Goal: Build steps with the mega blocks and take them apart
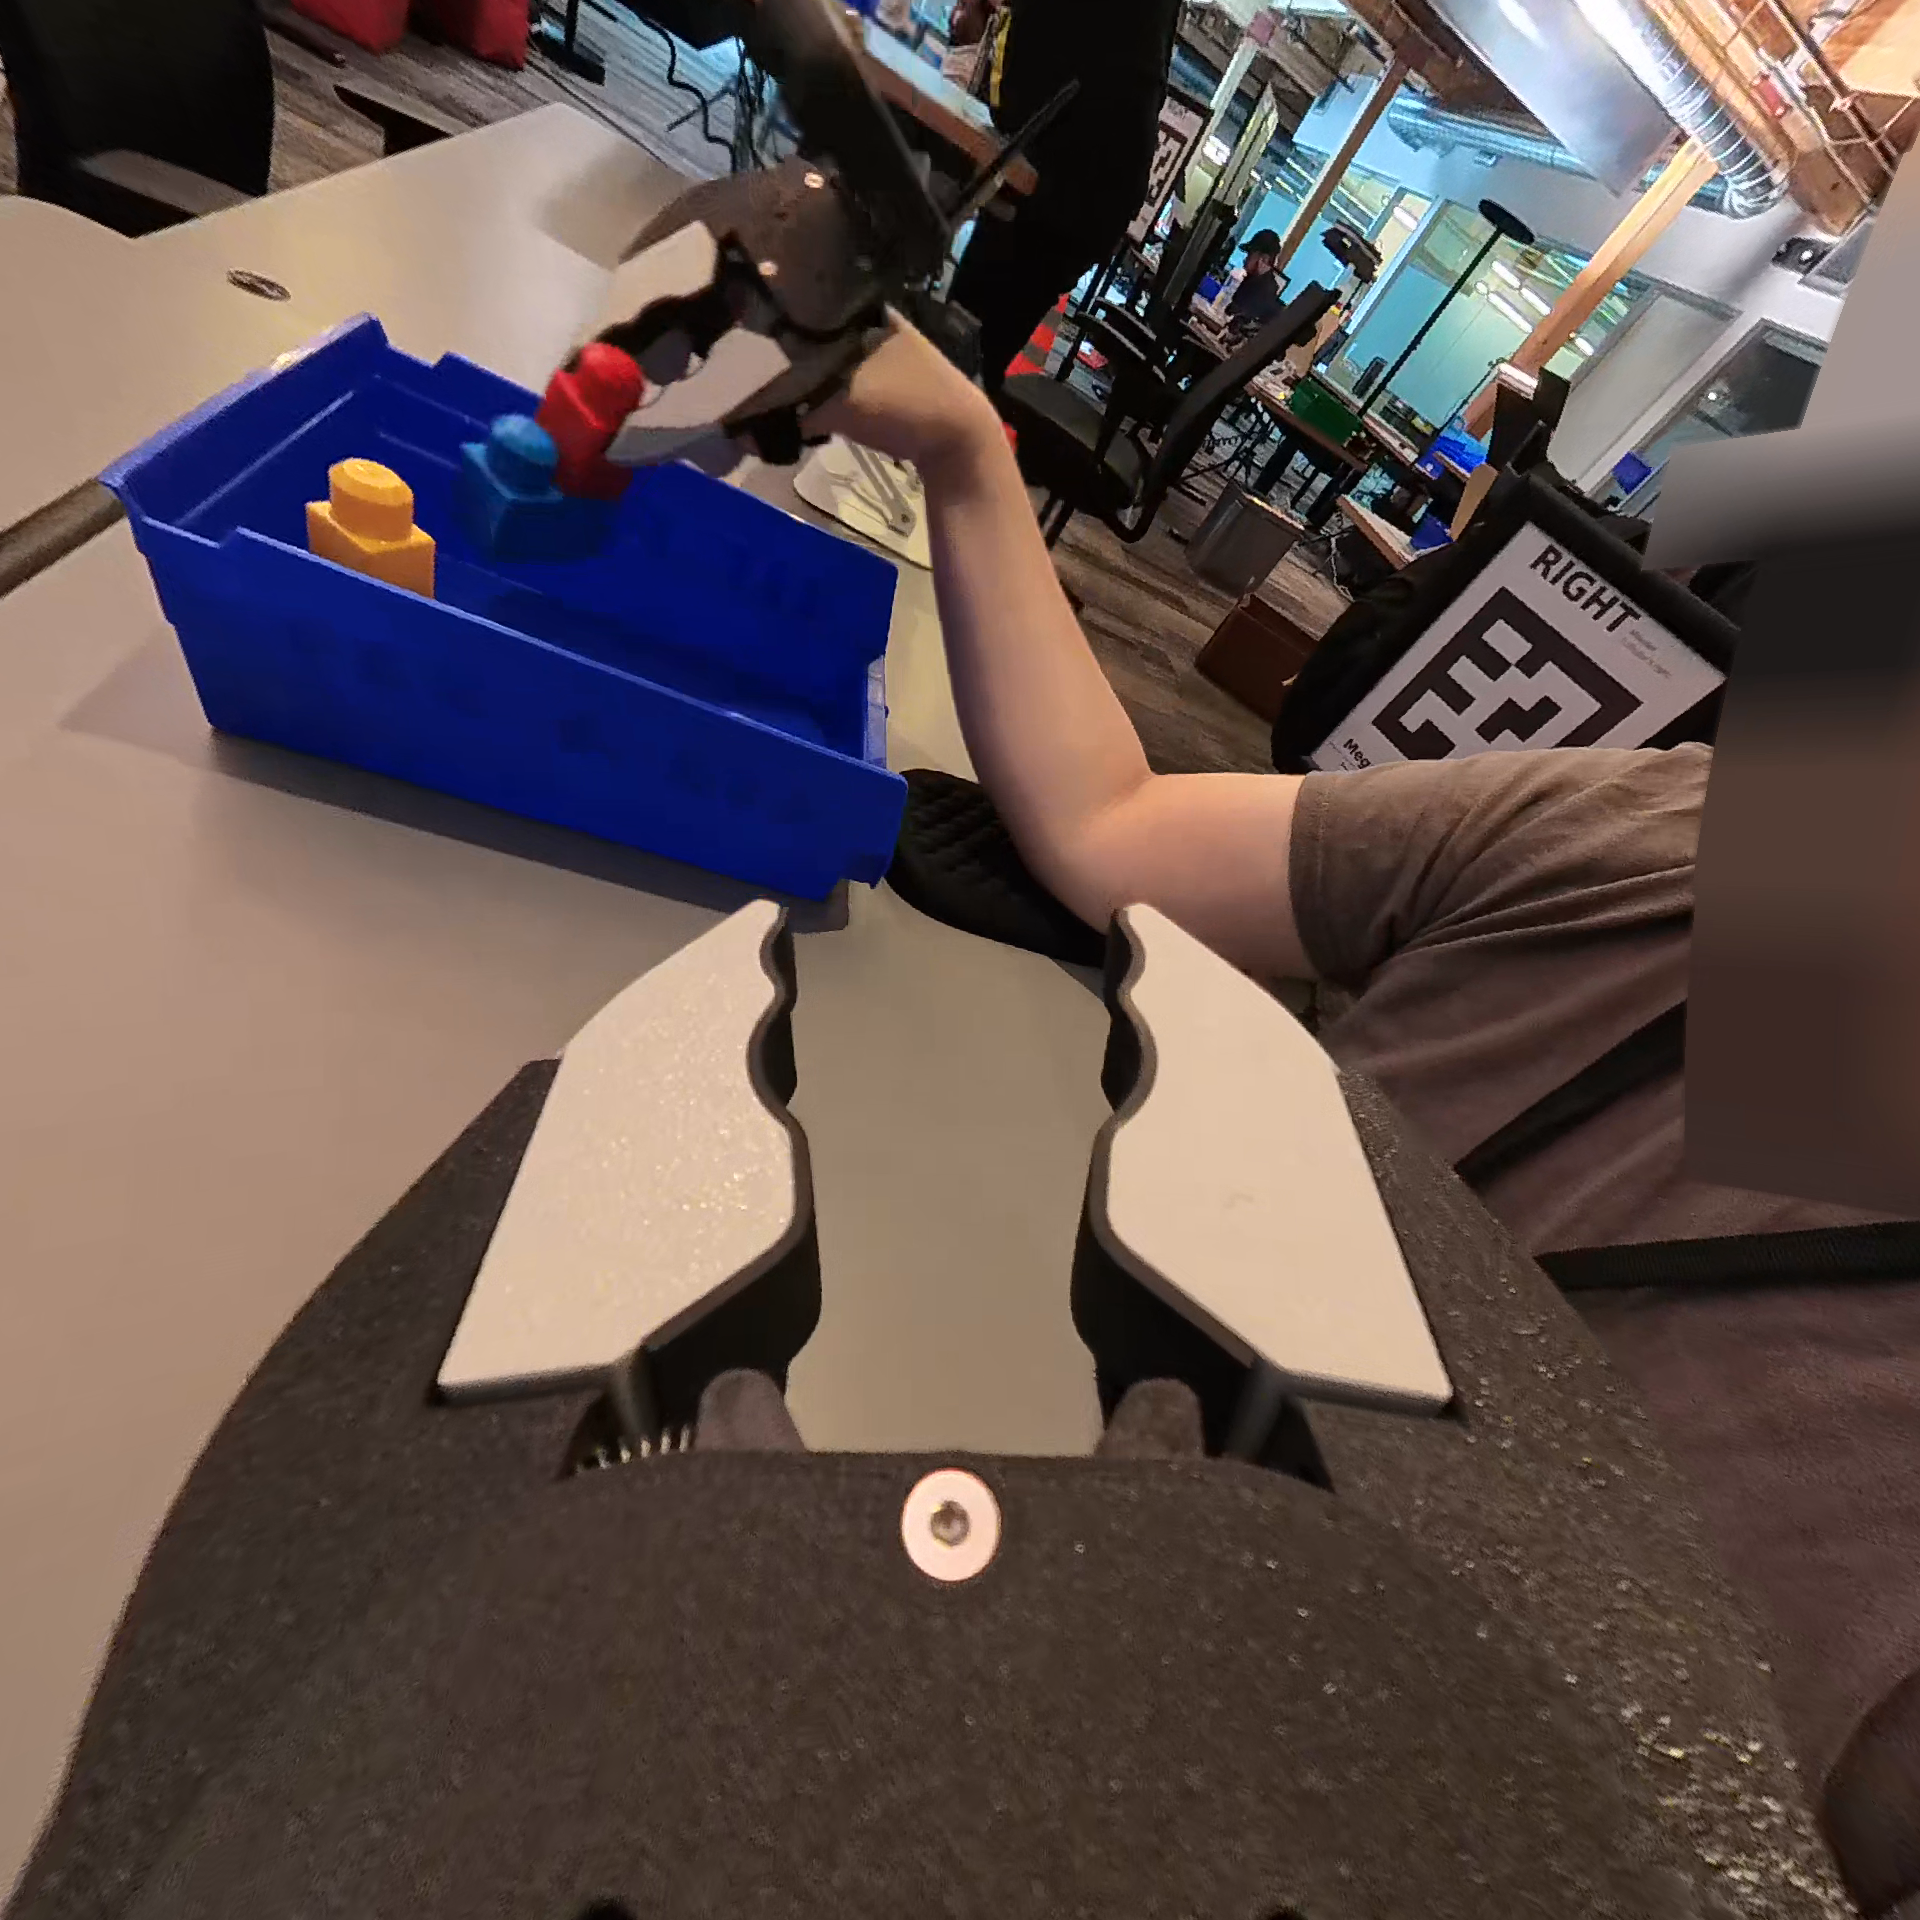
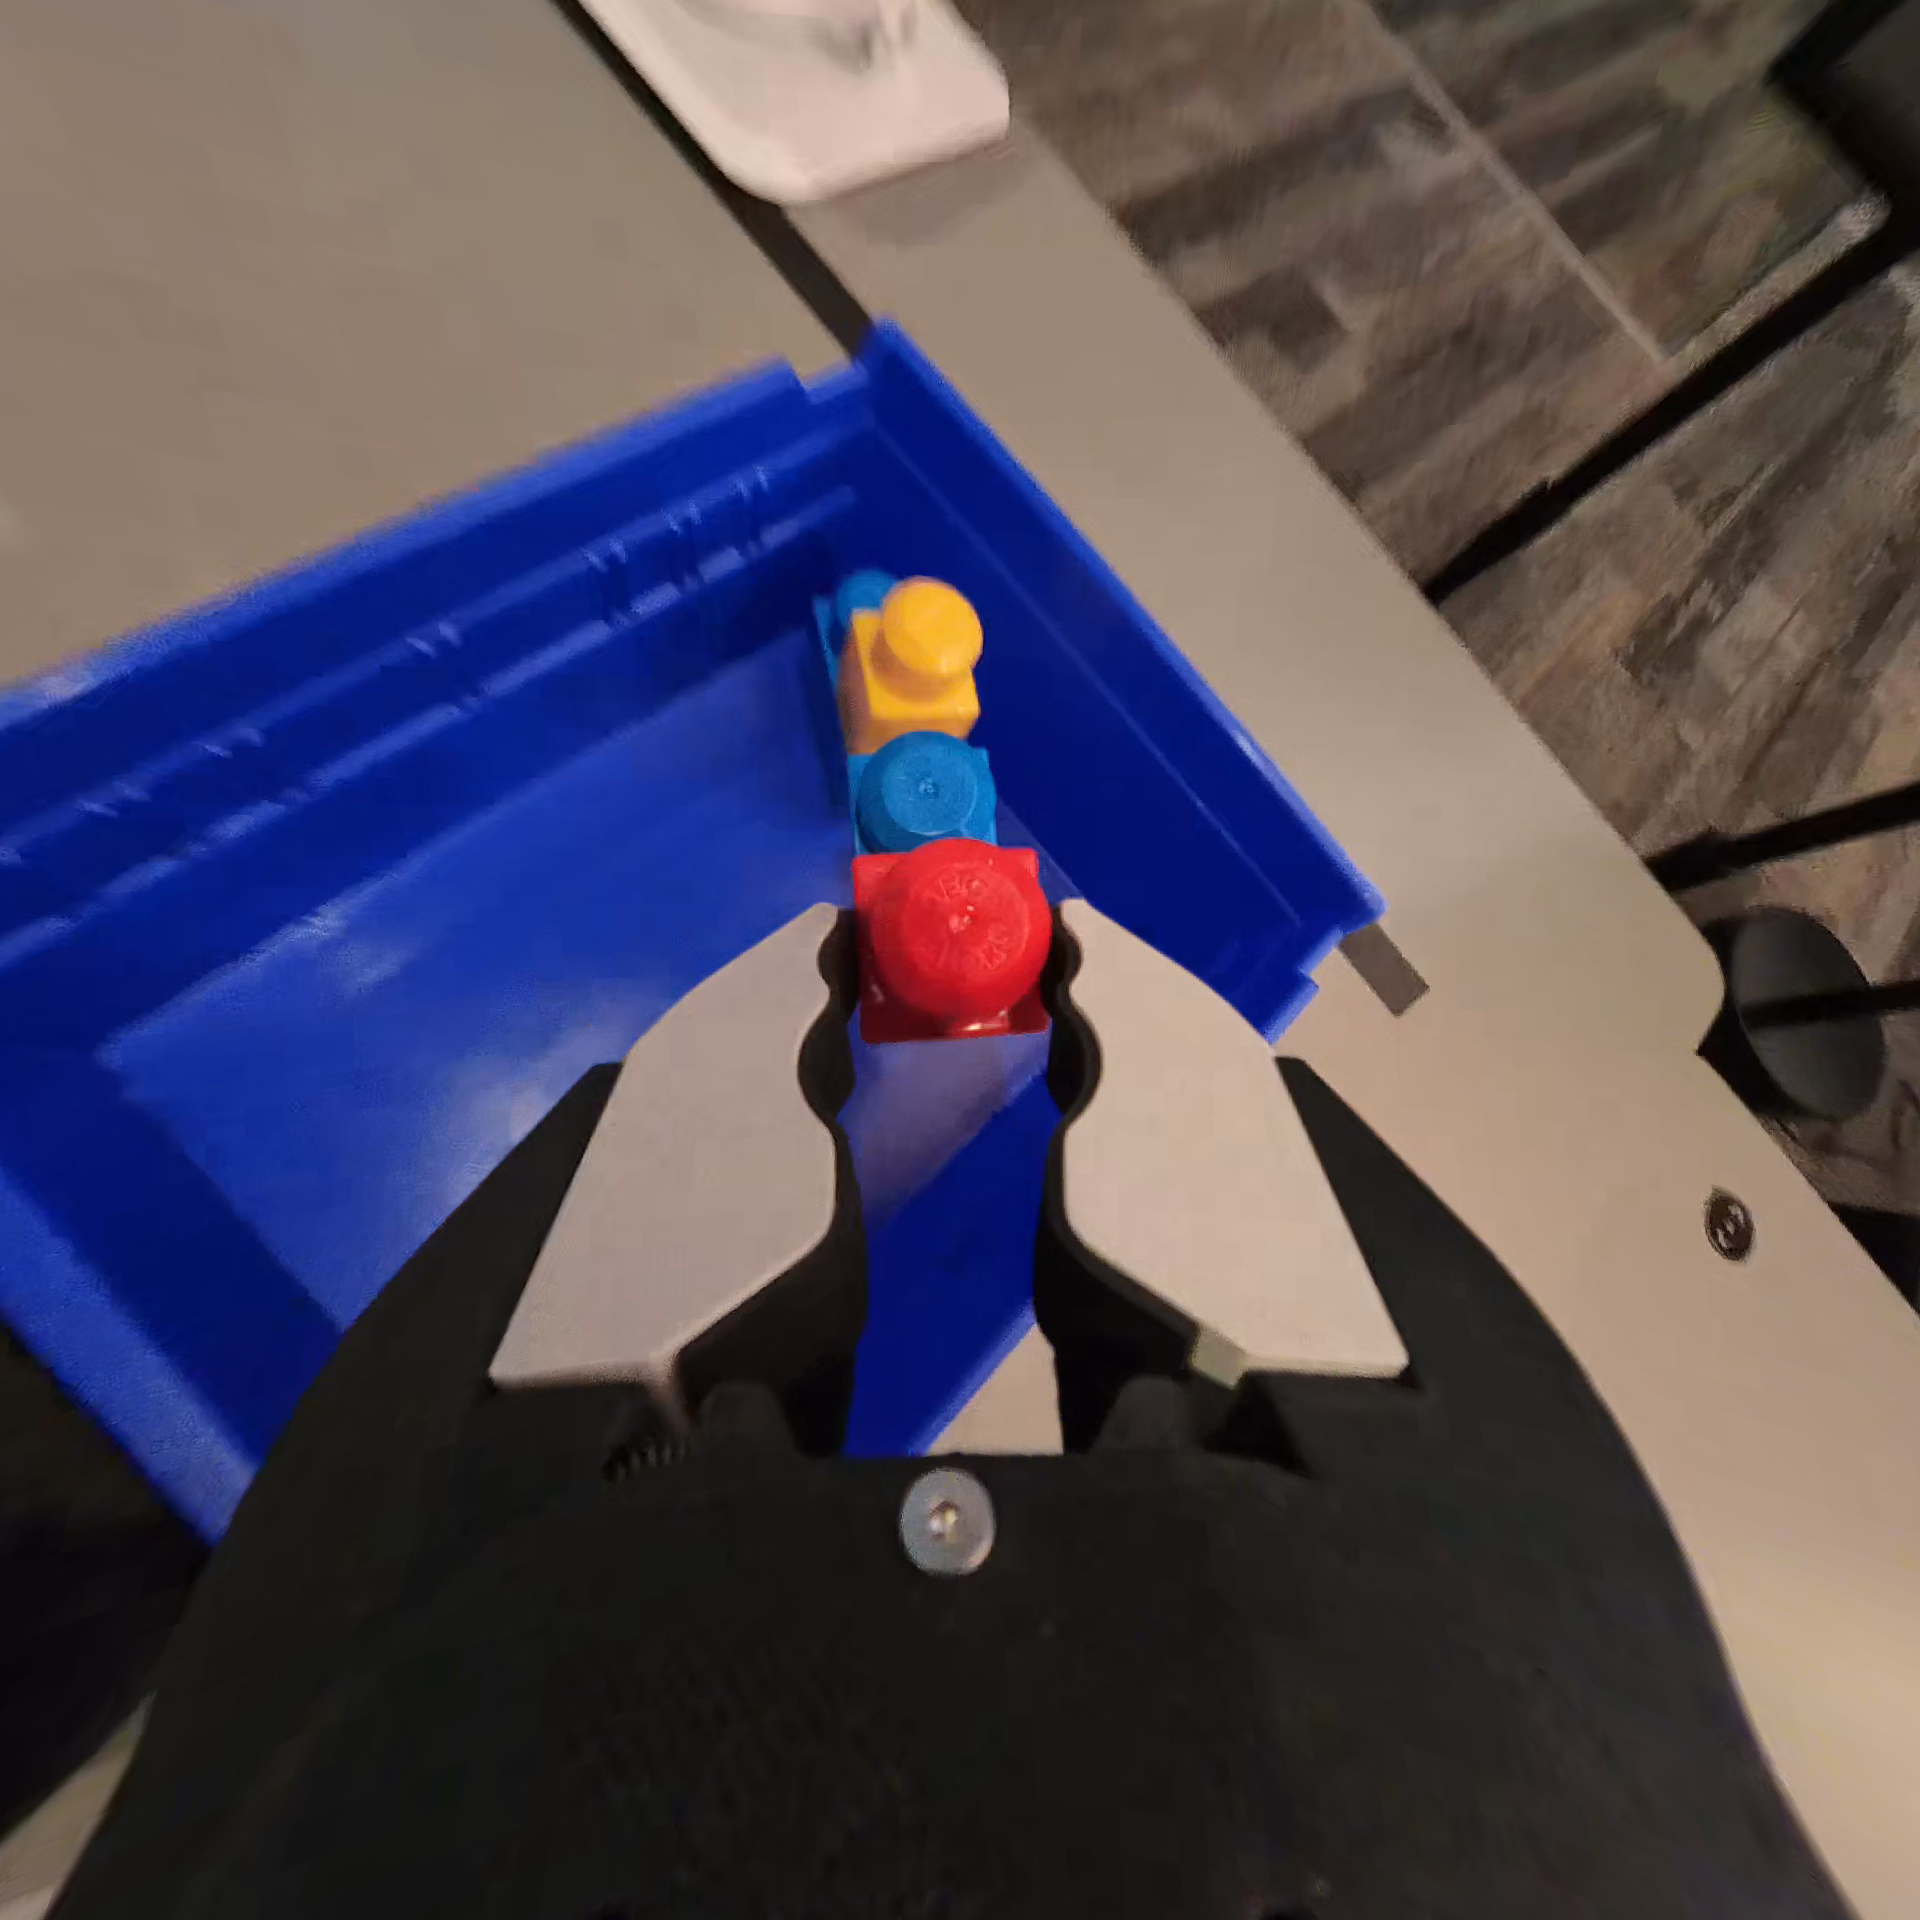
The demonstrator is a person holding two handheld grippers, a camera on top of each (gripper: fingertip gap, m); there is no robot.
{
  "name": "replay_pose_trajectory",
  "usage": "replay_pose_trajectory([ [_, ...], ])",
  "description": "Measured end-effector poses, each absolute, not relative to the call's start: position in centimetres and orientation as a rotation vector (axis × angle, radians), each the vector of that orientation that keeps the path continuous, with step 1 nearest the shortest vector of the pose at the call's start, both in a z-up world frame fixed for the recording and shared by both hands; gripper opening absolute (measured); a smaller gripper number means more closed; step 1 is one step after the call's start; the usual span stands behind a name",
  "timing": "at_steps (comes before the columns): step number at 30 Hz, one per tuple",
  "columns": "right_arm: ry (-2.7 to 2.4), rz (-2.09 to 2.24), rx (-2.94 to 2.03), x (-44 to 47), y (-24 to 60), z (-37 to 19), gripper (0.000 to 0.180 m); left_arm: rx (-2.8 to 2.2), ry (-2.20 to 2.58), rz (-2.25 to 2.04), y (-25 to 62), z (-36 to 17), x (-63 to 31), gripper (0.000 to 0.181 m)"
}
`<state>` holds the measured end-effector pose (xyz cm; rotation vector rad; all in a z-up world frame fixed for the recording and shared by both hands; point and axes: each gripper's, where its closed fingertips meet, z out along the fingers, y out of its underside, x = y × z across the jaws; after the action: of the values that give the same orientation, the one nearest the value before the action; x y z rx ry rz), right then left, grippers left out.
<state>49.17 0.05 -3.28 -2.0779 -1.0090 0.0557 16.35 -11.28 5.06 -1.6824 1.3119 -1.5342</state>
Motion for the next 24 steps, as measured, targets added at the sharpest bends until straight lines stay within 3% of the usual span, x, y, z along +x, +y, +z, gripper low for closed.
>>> replay_pose_trajectory([
  [12,-1.118,-0.141,-2.252,50.1,4.0,-9.2,0.036,-1.726,1.376,-1.529,-11.6,3.7,16.8,0.054],
  [20,-1.028,-0.252,-2.121,51.0,5.0,-6.3,0.046,-1.696,1.306,-1.462,-10.2,5.5,14.9,0.057],
  [24,-0.96,-0.248,-2.006,50.4,4.6,-2.8,0.049,-1.686,1.208,-1.167,-7.1,7.8,9.8,0.059],
])
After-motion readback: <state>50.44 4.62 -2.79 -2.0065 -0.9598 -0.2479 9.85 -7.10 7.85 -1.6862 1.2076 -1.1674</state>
